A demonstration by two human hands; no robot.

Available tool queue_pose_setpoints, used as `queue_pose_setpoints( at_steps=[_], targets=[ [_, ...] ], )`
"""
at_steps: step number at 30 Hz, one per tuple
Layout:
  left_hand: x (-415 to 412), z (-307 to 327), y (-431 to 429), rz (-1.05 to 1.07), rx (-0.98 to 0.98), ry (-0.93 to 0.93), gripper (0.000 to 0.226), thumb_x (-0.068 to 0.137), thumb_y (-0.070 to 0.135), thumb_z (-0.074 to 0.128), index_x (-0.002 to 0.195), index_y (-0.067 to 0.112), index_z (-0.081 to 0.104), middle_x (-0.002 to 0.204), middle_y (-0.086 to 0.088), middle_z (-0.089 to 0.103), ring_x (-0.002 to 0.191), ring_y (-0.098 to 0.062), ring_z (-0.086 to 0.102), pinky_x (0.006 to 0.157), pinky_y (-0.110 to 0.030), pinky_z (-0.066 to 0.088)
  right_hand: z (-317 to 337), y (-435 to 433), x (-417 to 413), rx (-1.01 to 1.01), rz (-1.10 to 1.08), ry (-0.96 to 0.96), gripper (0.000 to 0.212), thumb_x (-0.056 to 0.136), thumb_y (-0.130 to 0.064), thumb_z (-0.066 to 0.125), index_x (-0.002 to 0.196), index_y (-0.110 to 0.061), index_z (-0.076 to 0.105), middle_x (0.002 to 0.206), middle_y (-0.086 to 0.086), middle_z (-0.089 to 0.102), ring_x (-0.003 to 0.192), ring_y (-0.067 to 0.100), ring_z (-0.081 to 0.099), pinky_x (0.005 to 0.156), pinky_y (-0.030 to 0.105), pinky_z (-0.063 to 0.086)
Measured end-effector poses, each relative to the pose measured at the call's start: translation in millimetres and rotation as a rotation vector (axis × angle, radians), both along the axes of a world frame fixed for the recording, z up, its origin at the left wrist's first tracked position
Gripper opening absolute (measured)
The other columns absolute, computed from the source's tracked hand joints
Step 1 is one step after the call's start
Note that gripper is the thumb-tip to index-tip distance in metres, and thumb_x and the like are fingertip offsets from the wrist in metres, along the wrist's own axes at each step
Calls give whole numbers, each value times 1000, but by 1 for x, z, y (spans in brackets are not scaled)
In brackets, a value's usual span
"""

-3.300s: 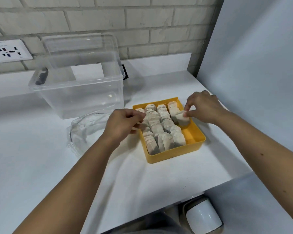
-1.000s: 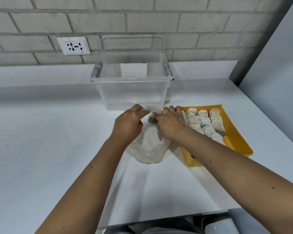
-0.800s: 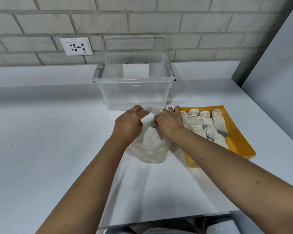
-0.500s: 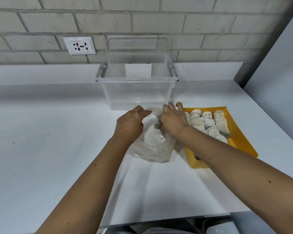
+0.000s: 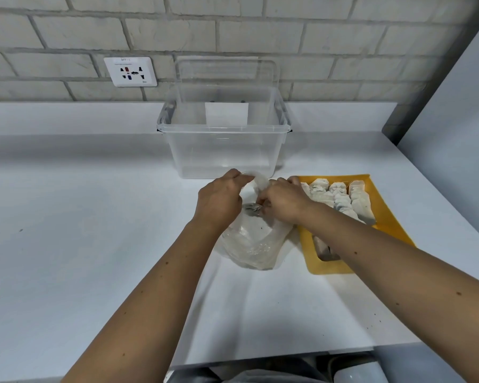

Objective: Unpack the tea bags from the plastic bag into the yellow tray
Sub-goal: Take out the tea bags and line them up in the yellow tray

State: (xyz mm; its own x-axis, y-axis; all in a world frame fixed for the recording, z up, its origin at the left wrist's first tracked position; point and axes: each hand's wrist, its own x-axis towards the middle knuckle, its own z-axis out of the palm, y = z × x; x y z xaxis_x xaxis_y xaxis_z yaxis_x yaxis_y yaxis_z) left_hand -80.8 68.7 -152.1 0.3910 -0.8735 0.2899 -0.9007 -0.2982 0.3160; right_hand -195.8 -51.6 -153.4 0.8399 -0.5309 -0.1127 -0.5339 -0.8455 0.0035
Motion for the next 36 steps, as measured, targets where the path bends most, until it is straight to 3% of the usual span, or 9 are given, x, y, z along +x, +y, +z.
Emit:
queue_pose_setpoints(
  at_steps=[6,11,14,17,20,25,30,34,36],
  targets=[
    [0,-3,-3,2,41,26,64,85,-1,49,138,34,53,123,6,58,105,-24,59,69,-28,37,-7,0,2,-91,-26,98,62,81,-48,65,133,-18,50,124,8,56,118,27,51,100,42,26],
    [1,-2,-3,-2,57,24,62,86,0,48,137,34,54,120,3,60,106,-24,58,72,-29,38,-8,8,14,-139,-59,150,29,82,-38,65,104,-20,59,110,3,62,109,24,54,97,41,26],
    [1,-4,-1,6,64,21,63,84,-1,48,136,34,54,120,4,60,105,-24,59,71,-29,39,-10,10,18,-206,-71,176,21,81,-37,65,96,-24,58,106,0,63,106,21,56,97,40,25],
    [3,-6,1,17,56,34,65,83,-2,47,135,35,54,118,4,60,103,-25,60,70,-30,41,-10,7,21,-214,-91,147,25,77,-32,69,98,-23,60,109,1,63,107,22,55,97,40,26],
    [3,-6,1,18,58,31,66,84,0,47,139,36,50,123,5,59,106,-24,59,71,-28,40,-8,3,21,-88,-119,133,39,75,-31,74,110,-20,60,116,4,58,114,26,52,98,43,27],
    [7,-5,3,28,66,2,67,87,2,48,143,39,45,128,8,57,107,-22,60,70,-27,36,-2,-2,10,80,-69,61,56,74,-32,75,125,-29,51,121,1,54,120,23,49,95,41,26],
    [6,-6,3,27,101,3,63,88,7,50,140,41,47,130,10,56,110,-19,58,71,-27,36,-7,5,13,8,-17,139,37,76,-31,73,108,-19,59,112,5,60,107,25,56,82,37,30],
    [10,-12,8,19,117,44,63,90,6,53,143,40,43,134,6,51,117,-18,53,72,-28,38,-6,6,12,-27,3,83,21,84,-27,61,102,-19,58,109,6,60,106,27,58,88,39,32],
    [12,-14,10,13,123,50,65,90,5,54,144,39,42,138,5,49,120,-19,52,73,-29,41,-3,6,8,8,11,45,27,86,-35,59,109,-21,59,111,5,59,108,26,56,93,41,32]
  ],
)
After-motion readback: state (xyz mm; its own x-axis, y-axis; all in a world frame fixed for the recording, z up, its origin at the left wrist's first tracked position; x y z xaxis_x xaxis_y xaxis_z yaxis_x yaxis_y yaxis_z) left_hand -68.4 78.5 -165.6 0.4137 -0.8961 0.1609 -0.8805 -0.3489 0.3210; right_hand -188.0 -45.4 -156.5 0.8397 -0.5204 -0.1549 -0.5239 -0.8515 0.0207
